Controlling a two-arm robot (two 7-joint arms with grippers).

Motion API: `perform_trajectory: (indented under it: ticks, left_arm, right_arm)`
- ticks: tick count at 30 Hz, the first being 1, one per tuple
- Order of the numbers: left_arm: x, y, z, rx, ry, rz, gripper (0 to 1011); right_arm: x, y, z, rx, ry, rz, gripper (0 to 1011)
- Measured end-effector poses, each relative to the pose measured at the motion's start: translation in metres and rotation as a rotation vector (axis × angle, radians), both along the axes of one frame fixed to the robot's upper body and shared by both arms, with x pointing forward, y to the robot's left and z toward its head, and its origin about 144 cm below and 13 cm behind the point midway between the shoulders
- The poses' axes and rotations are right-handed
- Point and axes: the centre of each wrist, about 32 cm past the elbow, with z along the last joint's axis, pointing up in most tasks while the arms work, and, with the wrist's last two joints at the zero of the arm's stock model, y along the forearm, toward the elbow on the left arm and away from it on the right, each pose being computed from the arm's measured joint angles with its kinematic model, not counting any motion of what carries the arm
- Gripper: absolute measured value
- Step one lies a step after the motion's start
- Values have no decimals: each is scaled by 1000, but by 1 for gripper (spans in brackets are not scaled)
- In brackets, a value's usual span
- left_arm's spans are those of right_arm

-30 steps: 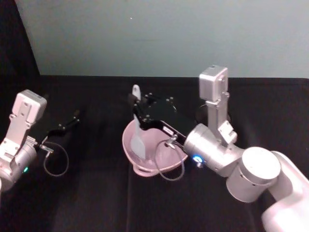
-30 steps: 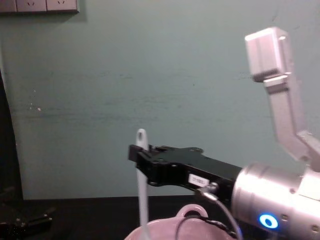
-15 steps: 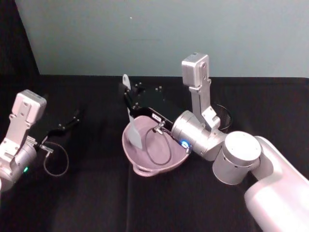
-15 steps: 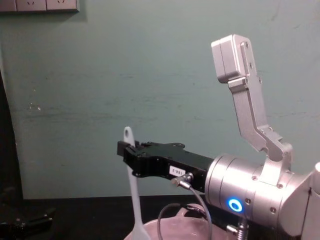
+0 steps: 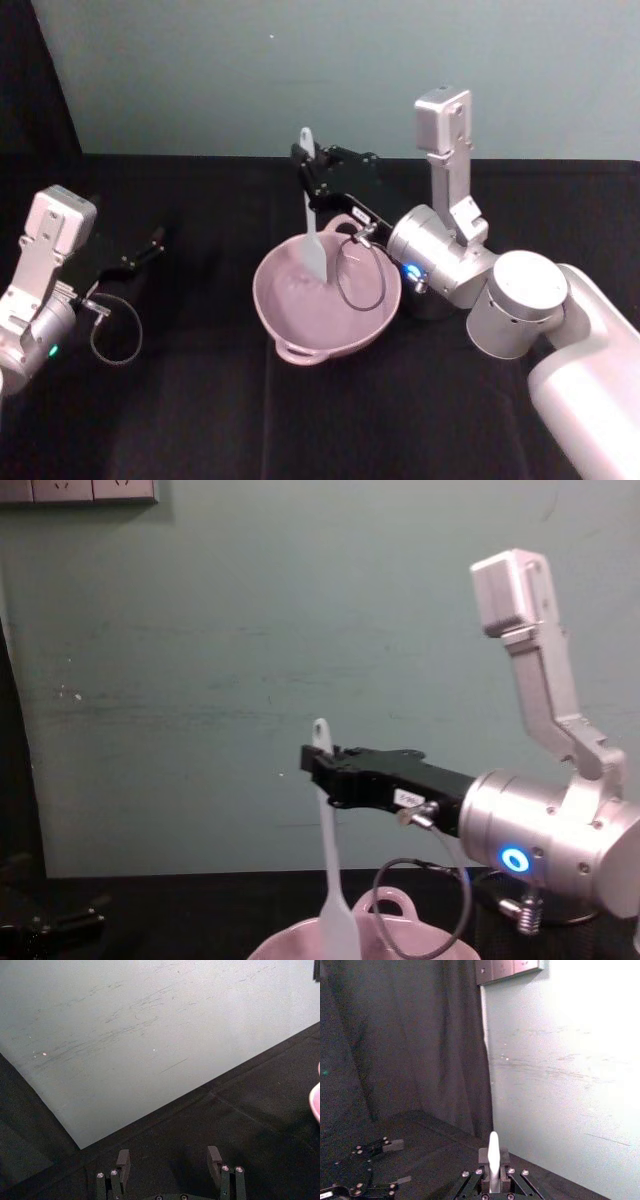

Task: Use the one hand to pick up the spoon and stir the clear water in the bowl.

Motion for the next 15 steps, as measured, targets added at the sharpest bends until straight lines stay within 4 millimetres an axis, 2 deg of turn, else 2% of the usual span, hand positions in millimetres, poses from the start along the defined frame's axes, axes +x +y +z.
perform_trajectory:
  ticks: [8,15]
  left_arm:
    - [0,0,0,0,0,0,1011]
    - [0,0,0,0,0,0,1011]
  right_arm:
    - [-6,-19,-1,6,-3,-39,114]
    - [-21,-29,-5,7,4,-41,114]
